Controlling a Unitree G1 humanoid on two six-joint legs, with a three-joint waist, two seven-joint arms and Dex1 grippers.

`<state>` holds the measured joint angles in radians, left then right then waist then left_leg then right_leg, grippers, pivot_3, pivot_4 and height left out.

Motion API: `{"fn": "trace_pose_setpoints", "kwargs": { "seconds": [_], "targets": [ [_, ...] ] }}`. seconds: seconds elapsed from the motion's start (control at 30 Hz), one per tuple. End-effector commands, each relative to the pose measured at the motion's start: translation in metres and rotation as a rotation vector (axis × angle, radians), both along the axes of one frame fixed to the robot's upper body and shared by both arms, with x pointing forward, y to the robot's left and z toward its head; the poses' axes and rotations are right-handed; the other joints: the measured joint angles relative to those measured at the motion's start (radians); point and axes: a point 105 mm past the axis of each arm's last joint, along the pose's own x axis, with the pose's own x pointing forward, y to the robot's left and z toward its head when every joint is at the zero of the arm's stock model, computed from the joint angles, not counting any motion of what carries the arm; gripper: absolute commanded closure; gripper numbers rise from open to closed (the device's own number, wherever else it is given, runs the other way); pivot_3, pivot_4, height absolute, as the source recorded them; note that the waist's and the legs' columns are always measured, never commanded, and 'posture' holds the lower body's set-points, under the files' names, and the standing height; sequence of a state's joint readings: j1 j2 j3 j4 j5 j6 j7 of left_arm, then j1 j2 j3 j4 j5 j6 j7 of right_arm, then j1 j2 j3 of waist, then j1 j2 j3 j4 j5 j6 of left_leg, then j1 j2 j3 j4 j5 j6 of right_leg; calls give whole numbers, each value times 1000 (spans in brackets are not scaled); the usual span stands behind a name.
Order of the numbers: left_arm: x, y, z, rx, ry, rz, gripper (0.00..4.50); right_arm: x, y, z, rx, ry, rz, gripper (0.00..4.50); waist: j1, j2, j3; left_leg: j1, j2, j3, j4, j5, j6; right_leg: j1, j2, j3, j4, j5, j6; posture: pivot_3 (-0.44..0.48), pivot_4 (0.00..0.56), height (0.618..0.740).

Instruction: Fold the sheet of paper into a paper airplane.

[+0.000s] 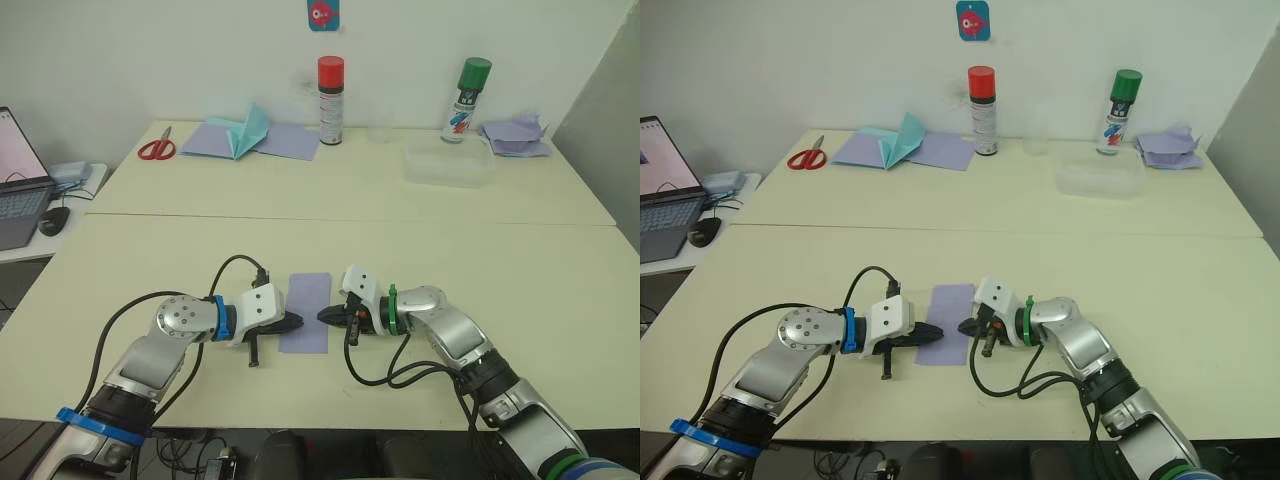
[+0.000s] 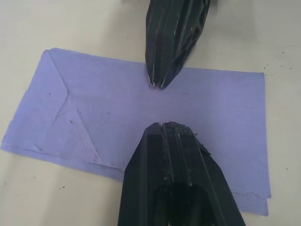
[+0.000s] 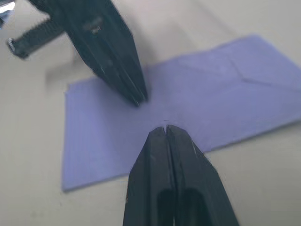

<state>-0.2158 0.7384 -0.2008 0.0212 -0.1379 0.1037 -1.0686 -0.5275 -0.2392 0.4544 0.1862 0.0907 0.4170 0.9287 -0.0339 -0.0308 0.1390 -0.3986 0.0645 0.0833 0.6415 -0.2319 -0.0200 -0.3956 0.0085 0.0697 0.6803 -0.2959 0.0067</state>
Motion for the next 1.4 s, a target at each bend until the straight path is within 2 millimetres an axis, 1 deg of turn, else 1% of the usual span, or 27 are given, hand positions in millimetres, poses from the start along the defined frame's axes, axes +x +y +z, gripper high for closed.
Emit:
{"fn": "trace_pose_setpoints", "kwargs": {
  "seconds": [0.03, 0.07, 0.13, 0.2, 0.23, 0.37, 0.73, 0.93, 1.13, 1.4],
  "targets": [
    [3, 29, 5, -40, 51, 162, 4500, 5, -5, -6, -48, -16, -18, 4481, -3, -1, 0, 0, 1, 0, -1, 0, 0, -1, 0, 0, 0, 0, 0, 0, 150, 740],
    [4, 33, 11, -75, 49, 196, 4500, 5, -4, -7, -50, -16, -18, 4481, -4, -1, 1, 0, 0, 0, -1, 0, 0, -1, 0, 0, 0, 0, 0, 0, 150, 740],
    [4, 41, 19, -112, 49, 240, 4500, 6, -3, -7, -45, -17, -14, 4481, -4, -2, 1, -1, 1, -1, -2, 0, 0, -3, 1, -1, 1, -1, -1, 0, 150, 740],
    [6, 49, 22, -148, 42, 293, 4500, 7, -1, -5, -25, -16, -8, 4481, -4, -2, 2, -2, 1, 0, -3, 0, 0, -4, 1, -1, 1, -1, -1, 0, 150, 740],
    [7, 50, 24, -166, 37, 305, 4500, 7, 1, -4, -18, -16, -7, 4481, -4, -3, 3, -2, 0, 0, -3, 0, 0, -5, 0, -1, 1, -1, -1, 0, 150, 740],
    [9, 41, 28, -211, 38, 300, 4500, 6, 2, -5, -13, -9, 3, 4481, -4, -6, 4, -3, 0, 0, -3, 0, 0, -5, 0, -1, 1, 0, -1, 0, 150, 740],
    [8, 27, 19, -216, 78, 280, 4500, 11, -1, -5, -20, -14, -9, 4481, -3, -7, 5, -4, 0, 1, -4, 0, -1, -7, 0, 0, 1, 0, -2, 0, 150, 740],
    [9, 20, 24, -237, 81, 248, 4500, 10, 0, -6, -18, -10, -14, 4481, -2, -7, 5, -4, 0, 1, -4, 0, -1, -7, 0, 0, 1, 0, -2, 0, 150, 740],
    [11, 21, 29, -230, 80, 235, 4500, 10, -2, -7, -16, -6, -25, 4481, -2, -7, 5, -4, 0, 1, -4, 0, -1, -7, 0, 0, 1, 0, -2, 0, 150, 740],
    [8, 23, 13, -131, 105, 205, 4500, 9, 0, -6, -5, -1, -34, 4481, -2, -7, 5, -4, 0, 1, -4, 0, -1, -8, 0, 0, 1, 0, -2, 0, 150, 740]
  ]
}}
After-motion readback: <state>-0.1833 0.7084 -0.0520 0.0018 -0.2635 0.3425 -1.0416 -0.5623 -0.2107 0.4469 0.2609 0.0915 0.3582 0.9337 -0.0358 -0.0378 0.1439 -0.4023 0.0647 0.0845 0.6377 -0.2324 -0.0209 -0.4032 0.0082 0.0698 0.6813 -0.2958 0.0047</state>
